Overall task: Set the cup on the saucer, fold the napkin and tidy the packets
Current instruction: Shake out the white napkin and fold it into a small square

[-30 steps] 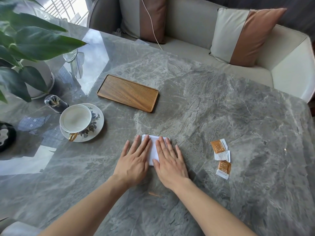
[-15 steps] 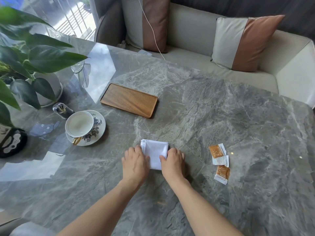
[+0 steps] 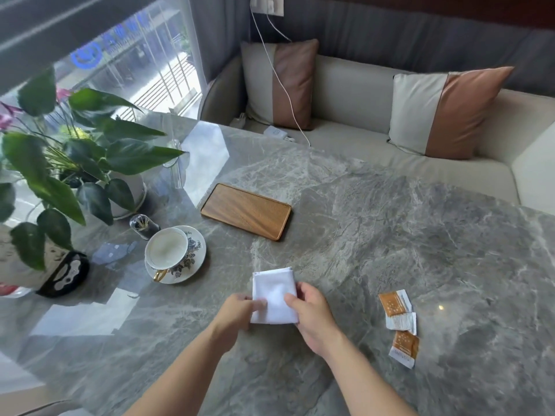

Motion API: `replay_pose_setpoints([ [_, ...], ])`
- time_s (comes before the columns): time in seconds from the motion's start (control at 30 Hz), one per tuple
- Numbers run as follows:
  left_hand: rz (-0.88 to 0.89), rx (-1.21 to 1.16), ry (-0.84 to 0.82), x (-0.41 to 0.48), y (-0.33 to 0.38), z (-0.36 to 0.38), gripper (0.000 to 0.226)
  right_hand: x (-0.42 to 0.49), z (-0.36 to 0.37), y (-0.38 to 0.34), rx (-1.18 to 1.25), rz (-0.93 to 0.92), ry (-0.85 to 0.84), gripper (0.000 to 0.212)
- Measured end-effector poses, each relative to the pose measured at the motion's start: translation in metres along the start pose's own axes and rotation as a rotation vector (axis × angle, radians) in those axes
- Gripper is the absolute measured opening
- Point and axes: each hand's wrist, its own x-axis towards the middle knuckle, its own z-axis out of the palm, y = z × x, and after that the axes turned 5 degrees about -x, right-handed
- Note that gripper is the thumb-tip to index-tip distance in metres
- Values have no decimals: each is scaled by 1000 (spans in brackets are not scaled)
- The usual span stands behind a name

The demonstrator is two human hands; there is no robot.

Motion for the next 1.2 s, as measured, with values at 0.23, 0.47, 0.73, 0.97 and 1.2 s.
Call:
replay_pose_setpoints([
  [0.23,-44,-418,-193,15,7,-44,24,22,28,-20,298,114,-155,30],
  [0.47,224,-222,73,22,9,-95,33,35,92,-9,-78,76,53,22],
  [0.73,251,-46,143,3,-22,-159,22,27,145,21,-293,62,134,27],
  [0.97,245,117,217,-13,-52,-213,17,12,190,52,-586,65,115,16],
  [1.2,350,350,358,-6,-64,-242,8,16,234,61,-735,73,128,21],
])
